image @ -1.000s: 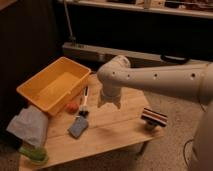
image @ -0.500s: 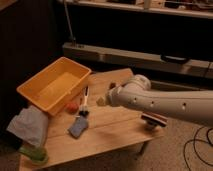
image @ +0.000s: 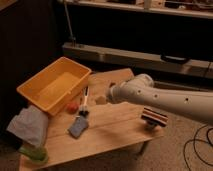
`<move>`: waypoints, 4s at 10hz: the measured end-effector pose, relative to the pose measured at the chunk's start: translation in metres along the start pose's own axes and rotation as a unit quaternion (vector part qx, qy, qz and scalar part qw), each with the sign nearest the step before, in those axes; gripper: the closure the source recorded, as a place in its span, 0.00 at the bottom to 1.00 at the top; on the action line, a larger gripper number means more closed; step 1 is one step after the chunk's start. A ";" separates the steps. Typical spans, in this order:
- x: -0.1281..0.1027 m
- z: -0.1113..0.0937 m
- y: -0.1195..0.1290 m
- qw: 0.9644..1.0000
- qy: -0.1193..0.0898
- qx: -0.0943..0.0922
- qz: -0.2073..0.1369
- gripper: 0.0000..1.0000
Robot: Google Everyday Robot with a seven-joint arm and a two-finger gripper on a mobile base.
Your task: Place apple in table surface
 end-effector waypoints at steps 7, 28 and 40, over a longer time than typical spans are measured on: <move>-0.044 0.096 0.051 0.976 0.019 -0.118 -0.183 0.35; -0.029 0.223 0.067 0.971 0.001 -0.074 -0.229 0.20; -0.026 0.188 0.080 0.970 0.047 -0.101 -0.218 1.00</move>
